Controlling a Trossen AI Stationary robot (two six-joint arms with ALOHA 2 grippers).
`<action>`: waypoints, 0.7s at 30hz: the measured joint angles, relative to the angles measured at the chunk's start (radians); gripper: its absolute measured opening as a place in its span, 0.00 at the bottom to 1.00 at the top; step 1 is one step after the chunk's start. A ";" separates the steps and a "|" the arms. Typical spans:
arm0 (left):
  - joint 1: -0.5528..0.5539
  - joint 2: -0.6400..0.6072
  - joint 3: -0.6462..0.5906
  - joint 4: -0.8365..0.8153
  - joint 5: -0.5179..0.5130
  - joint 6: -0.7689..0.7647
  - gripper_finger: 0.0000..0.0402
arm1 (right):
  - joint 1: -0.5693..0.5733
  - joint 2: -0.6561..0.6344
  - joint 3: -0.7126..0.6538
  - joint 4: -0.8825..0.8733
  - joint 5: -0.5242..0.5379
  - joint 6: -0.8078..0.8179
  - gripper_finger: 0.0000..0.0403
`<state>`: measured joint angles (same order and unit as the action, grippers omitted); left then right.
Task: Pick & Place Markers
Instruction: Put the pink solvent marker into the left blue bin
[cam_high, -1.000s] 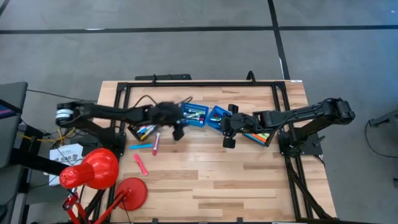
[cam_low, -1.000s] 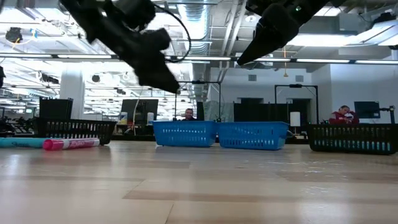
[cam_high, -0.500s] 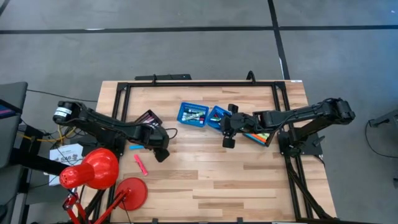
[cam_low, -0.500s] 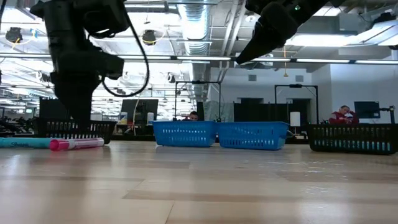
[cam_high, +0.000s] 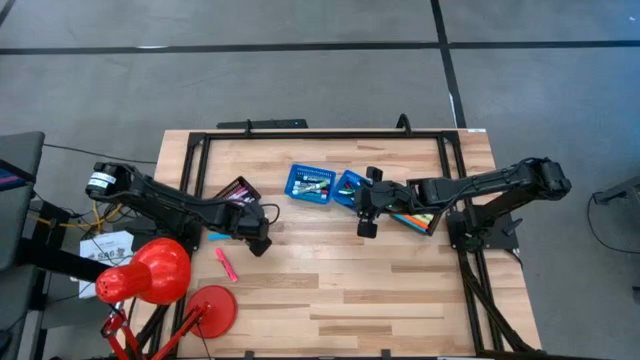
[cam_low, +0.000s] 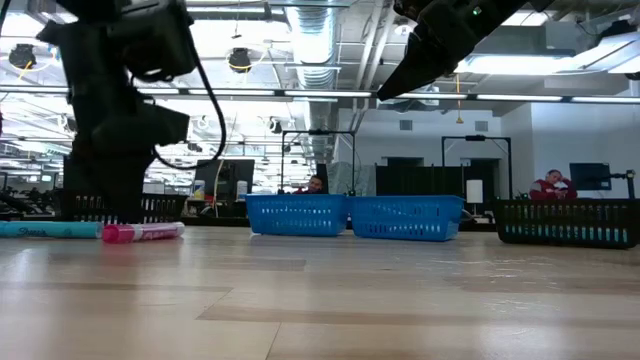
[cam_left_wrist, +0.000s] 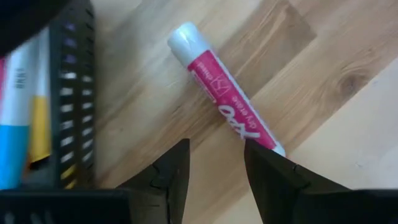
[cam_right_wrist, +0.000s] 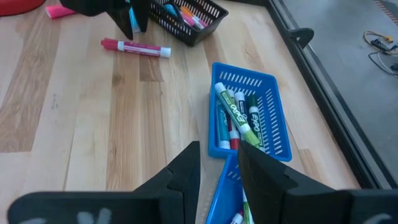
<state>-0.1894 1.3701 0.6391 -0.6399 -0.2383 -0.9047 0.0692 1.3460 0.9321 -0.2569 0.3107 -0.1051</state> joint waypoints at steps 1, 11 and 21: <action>0.000 0.000 -0.017 0.033 0.000 0.000 0.37 | 0.000 0.000 0.000 0.000 0.000 0.000 0.24; 0.000 0.000 -0.064 0.173 -0.024 0.007 0.37 | 0.001 0.000 0.000 0.000 0.000 0.000 0.24; 0.072 0.000 -0.064 0.334 -0.027 -0.001 0.37 | -0.006 0.000 0.000 0.005 0.000 0.000 0.24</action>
<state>-0.1174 1.3701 0.5751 -0.3054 -0.2655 -0.9055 0.0628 1.3460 0.9321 -0.2523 0.3108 -0.1049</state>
